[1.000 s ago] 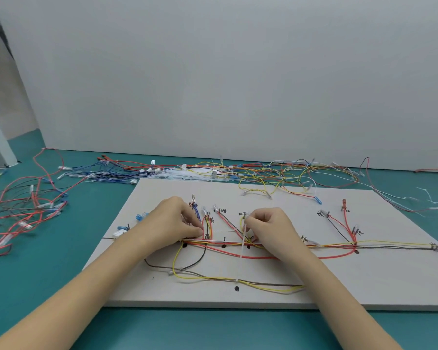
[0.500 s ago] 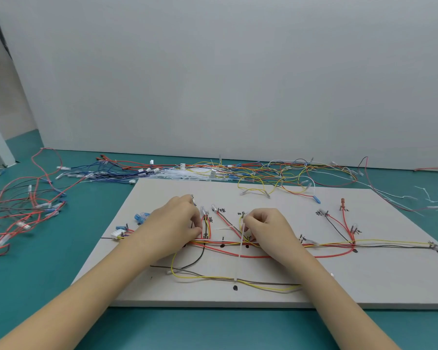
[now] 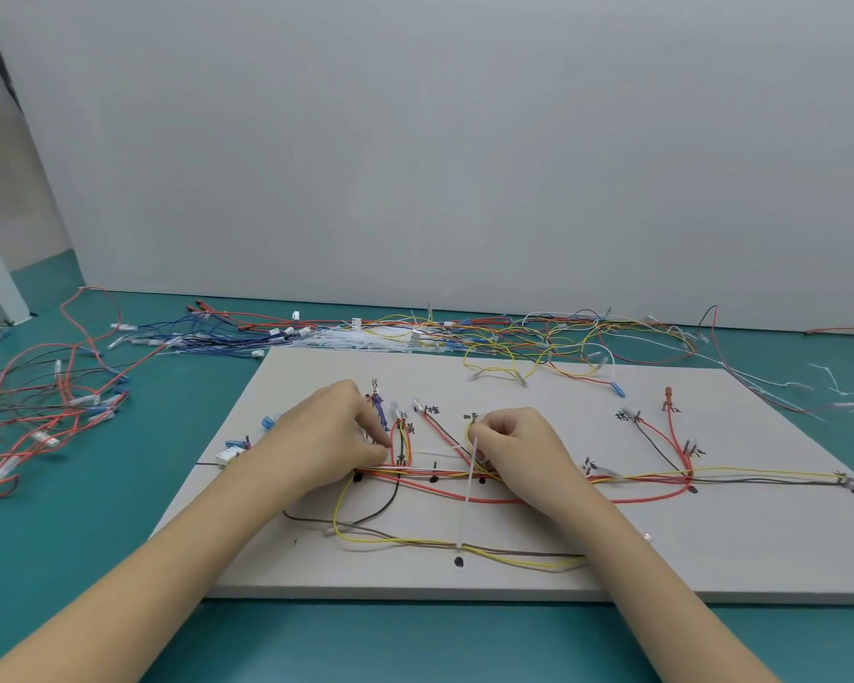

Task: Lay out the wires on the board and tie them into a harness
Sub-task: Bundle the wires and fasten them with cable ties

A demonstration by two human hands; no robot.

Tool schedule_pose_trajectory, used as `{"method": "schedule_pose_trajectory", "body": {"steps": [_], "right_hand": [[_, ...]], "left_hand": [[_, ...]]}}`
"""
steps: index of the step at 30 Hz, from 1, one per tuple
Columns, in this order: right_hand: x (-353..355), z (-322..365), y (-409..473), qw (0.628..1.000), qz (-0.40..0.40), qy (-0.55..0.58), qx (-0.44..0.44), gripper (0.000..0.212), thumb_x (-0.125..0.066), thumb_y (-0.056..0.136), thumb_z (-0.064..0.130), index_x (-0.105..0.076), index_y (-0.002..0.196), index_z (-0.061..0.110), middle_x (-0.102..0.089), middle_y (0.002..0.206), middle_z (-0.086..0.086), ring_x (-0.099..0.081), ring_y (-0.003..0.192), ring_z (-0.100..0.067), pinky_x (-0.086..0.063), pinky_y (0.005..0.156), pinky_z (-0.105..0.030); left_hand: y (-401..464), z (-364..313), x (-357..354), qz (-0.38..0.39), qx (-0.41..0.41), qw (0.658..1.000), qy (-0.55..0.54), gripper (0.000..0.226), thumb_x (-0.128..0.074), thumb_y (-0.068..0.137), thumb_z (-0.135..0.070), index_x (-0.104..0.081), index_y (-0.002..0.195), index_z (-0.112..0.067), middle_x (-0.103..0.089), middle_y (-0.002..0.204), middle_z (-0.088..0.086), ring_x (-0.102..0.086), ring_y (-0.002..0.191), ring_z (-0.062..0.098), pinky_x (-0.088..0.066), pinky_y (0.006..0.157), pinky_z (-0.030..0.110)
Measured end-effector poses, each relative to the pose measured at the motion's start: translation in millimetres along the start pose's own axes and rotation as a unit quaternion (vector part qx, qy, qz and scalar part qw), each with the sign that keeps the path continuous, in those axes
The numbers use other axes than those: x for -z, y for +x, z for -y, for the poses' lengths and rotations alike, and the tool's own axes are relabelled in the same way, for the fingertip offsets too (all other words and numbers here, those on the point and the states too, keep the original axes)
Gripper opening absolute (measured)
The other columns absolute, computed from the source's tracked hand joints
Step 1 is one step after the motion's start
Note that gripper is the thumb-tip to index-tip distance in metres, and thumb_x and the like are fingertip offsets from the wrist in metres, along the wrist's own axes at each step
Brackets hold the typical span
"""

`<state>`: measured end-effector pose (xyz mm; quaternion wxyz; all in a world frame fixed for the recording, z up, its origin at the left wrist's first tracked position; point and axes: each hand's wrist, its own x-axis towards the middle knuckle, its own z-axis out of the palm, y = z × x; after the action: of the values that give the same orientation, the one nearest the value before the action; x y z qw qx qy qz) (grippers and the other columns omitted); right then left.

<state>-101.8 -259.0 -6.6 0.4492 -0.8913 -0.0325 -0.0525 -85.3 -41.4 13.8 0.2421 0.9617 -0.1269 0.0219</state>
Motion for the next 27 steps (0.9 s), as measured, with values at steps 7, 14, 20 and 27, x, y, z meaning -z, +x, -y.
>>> {"method": "schedule_pose_trajectory", "body": {"steps": [7, 14, 20, 27], "right_hand": [[-3, 2, 0, 1.0, -0.001, -0.003, 0.004, 0.032, -0.052, 0.084, 0.019, -0.048, 0.054, 0.008, -0.038, 0.048, 0.005, -0.033, 0.048, -0.01, -0.031, 0.055, -0.027], [-5, 3, -1, 1.0, -0.009, 0.021, -0.002, 0.035, -0.051, 0.083, 0.019, -0.047, 0.048, 0.016, -0.043, 0.043, 0.008, -0.034, 0.044, -0.007, -0.03, 0.053, -0.025], [-5, 2, -1, 1.0, -0.017, 0.016, -0.008, 0.021, -0.058, 0.079, 0.019, -0.067, 0.062, 0.012, -0.058, 0.051, 0.005, -0.046, 0.048, -0.005, -0.038, 0.053, -0.022], [-7, 3, -2, 0.999, -0.013, 0.027, 0.012, 0.011, -0.068, 0.079, 0.016, -0.069, 0.068, 0.018, -0.055, 0.047, 0.015, -0.047, 0.045, 0.001, -0.036, 0.048, -0.016]], "left_hand": [[-1, -6, -6, -0.039, -0.076, 0.99, 0.114, 0.006, -0.067, 0.088, -0.031, -0.071, 0.085, -0.027, -0.048, 0.099, -0.011, -0.045, 0.097, 0.011, -0.041, 0.068, 0.031], [0, -1, -9, 0.0, -0.108, 0.978, 0.179, 0.015, -0.049, 0.095, -0.031, -0.059, 0.092, -0.021, -0.04, 0.104, -0.007, -0.04, 0.1, 0.014, -0.047, 0.076, 0.033], [2, 5, -3, 0.07, -0.079, 0.983, 0.153, 0.014, -0.048, 0.094, -0.032, -0.057, 0.089, -0.021, -0.04, 0.104, -0.007, -0.039, 0.1, 0.014, -0.046, 0.082, 0.036], [3, 13, 5, 0.122, -0.056, 0.989, 0.063, 0.015, -0.043, 0.098, -0.03, -0.053, 0.089, -0.024, -0.037, 0.108, -0.009, -0.034, 0.105, 0.012, -0.035, 0.092, 0.029]]}}
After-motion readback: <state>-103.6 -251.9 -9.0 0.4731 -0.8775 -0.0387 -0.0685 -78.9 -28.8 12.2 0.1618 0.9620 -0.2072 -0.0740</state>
